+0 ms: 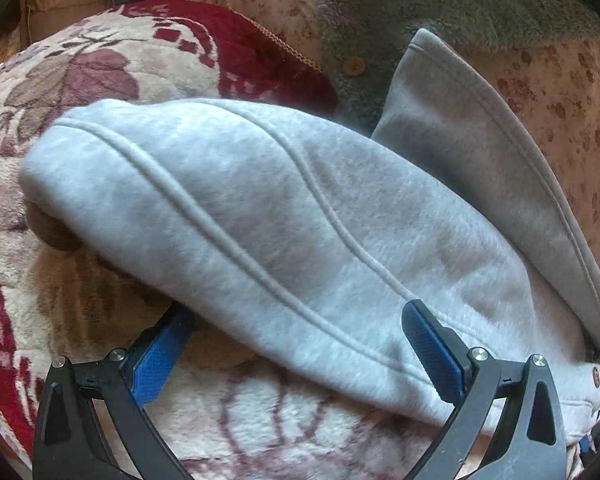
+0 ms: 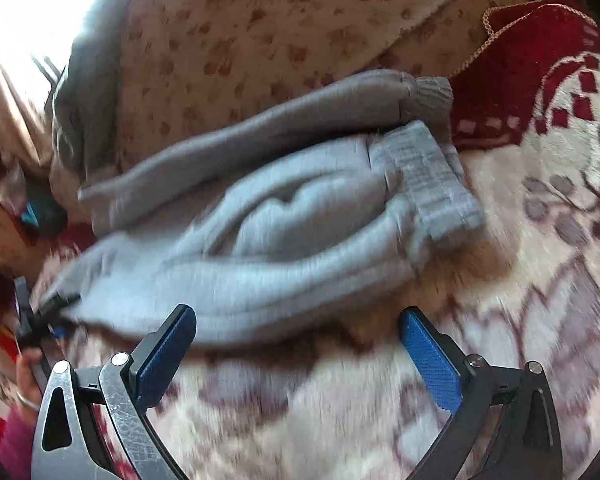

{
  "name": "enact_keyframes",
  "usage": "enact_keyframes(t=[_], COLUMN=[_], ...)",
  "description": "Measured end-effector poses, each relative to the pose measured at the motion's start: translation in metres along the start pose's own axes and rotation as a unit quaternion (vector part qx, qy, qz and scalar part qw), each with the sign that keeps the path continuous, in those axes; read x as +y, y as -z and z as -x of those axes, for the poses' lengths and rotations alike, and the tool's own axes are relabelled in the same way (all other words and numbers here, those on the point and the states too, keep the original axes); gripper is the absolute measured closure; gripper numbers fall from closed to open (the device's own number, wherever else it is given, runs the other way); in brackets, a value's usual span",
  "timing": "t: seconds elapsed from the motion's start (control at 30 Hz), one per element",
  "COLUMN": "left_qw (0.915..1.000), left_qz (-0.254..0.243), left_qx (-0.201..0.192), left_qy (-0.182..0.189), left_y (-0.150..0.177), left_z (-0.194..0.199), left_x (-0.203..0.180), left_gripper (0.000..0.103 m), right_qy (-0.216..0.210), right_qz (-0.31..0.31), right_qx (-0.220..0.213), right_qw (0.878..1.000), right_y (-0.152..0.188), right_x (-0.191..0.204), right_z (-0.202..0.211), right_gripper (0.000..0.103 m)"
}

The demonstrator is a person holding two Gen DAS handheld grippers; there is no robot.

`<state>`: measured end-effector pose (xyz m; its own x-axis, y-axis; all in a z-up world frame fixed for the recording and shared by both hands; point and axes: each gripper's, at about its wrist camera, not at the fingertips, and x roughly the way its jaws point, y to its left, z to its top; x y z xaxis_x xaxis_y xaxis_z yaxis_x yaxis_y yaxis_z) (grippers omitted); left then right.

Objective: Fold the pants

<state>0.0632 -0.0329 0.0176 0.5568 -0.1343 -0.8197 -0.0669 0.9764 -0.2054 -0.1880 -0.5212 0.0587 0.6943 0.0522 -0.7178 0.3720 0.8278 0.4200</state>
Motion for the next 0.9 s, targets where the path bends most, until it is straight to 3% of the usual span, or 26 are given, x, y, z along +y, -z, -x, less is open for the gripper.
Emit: enact_keyframes(t=[0.03,0.07,0.1,0.13,0.17,0.2,0.23,0.3,0.37,0.43,0.67,0.9], left_qw=[1.0,1.0,0.9999,0.9998,0.9994,0.9992,0.9994,0.9998,0.9999,0.9995,0.9958,0.9925], left_qz=[0.001,0.002,0.004,0.005,0.006,0.005,0.001,-0.014,-0.015,-0.008,-0.043,-0.042], left_qx=[0.007,0.008,0.015,0.018,0.022,0.025,0.027,0.014,0.001,-0.005,-0.027,-0.003], left_qy=[0.0,0.0,0.003,0.01,0.026,0.031,0.022,0.0,0.001,0.031,0.076,0.114], left_y=[-0.001,-0.001,-0.002,-0.002,-0.002,-0.001,0.0,0.003,0.004,0.007,0.026,0.06], left_z=[-0.002,-0.003,-0.004,-0.004,-0.003,-0.002,0.001,0.009,0.019,0.035,0.088,0.114], left_x=[-0.002,-0.004,-0.005,-0.007,-0.009,-0.012,-0.014,-0.017,-0.012,-0.008,-0.027,-0.019], left_gripper=[0.0,0.0,0.0,0.003,0.017,0.037,0.046,0.082,0.095,0.095,0.095,0.095], right_qy=[-0.006,-0.01,-0.02,-0.022,-0.025,-0.043,-0.055,-0.065,-0.068,-0.074,-0.095,-0.092], right_qz=[-0.004,-0.01,-0.023,-0.034,-0.051,-0.078,-0.088,-0.074,-0.056,-0.046,-0.042,-0.019], right_qx=[-0.008,-0.015,-0.021,-0.021,-0.023,-0.026,-0.029,-0.037,-0.042,-0.046,-0.066,-0.081], right_qw=[1.0,1.0,0.999,0.999,0.998,0.996,0.994,0.994,0.995,0.995,0.992,0.992], right_y=[-0.007,-0.012,-0.02,-0.023,-0.026,-0.029,-0.029,-0.03,-0.031,-0.032,-0.024,-0.005], right_x=[-0.001,-0.002,-0.004,-0.006,-0.012,-0.02,-0.025,-0.019,-0.012,-0.011,-0.013,-0.022], right_z=[-0.006,-0.01,-0.017,-0.022,-0.026,-0.03,-0.028,-0.019,-0.008,0.006,0.058,0.123], right_gripper=[0.001,0.01,0.035,0.043,0.056,0.063,0.066,0.076,0.08,0.082,0.085,0.085])
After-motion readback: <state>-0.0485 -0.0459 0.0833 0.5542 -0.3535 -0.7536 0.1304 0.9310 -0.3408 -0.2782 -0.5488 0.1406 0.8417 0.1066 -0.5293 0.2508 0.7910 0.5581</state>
